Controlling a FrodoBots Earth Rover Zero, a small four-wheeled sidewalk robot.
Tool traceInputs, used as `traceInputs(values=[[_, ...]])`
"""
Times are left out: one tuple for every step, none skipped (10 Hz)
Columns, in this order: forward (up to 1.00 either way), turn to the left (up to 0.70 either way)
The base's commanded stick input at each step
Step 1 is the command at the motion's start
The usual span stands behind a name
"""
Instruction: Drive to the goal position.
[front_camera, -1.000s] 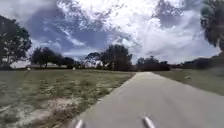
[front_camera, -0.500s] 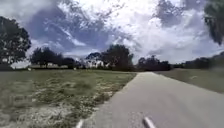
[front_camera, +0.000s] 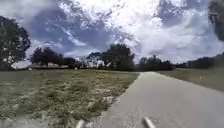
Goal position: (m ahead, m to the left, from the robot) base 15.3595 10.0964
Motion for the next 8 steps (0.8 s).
traceInputs(values=[[0.85,-0.34],[0.85,-0.34],[0.85,-0.34],[0.85,-0.14],[0.85,0.0],[0.85,0.0],[0.85,0.0],[0.85,0.0]])
